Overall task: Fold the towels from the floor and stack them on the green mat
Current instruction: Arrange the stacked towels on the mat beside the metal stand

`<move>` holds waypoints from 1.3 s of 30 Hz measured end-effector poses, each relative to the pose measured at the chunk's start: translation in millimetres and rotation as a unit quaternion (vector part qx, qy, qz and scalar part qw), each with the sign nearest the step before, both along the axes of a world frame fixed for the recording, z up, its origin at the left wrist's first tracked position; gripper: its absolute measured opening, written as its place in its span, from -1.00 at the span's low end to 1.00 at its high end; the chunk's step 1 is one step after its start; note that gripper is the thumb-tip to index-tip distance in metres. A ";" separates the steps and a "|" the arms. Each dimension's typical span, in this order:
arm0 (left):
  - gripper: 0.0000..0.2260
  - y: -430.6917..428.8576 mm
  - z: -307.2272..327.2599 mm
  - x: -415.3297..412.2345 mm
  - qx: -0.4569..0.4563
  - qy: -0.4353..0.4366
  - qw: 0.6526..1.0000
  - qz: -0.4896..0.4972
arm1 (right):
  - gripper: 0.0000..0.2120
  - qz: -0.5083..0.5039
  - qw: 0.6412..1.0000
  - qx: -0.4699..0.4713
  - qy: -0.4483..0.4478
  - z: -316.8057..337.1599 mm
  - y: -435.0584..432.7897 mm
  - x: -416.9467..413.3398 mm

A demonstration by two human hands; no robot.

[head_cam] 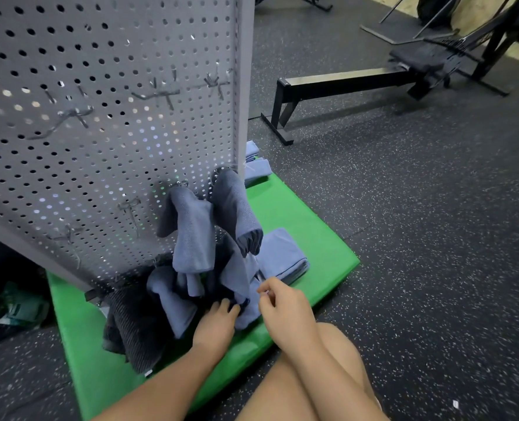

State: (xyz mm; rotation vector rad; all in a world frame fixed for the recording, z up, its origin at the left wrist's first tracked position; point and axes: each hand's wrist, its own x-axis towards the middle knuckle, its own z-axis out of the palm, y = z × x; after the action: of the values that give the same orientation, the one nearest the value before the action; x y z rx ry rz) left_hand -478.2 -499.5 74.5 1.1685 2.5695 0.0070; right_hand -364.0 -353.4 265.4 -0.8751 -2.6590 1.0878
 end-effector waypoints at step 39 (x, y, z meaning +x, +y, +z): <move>-0.95 -29.3 225.7 -7.2 0.398 -0.212 0.889 0.081 | -0.79 0.130 0.981 0.142 -0.007 27.4 -1.0 -1.7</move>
State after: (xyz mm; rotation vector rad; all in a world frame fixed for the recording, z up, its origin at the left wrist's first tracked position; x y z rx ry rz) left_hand -485.5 -528.8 300.2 1.0046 2.2677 1.3049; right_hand -365.7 -354.4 292.8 -0.4949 -2.9021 0.7152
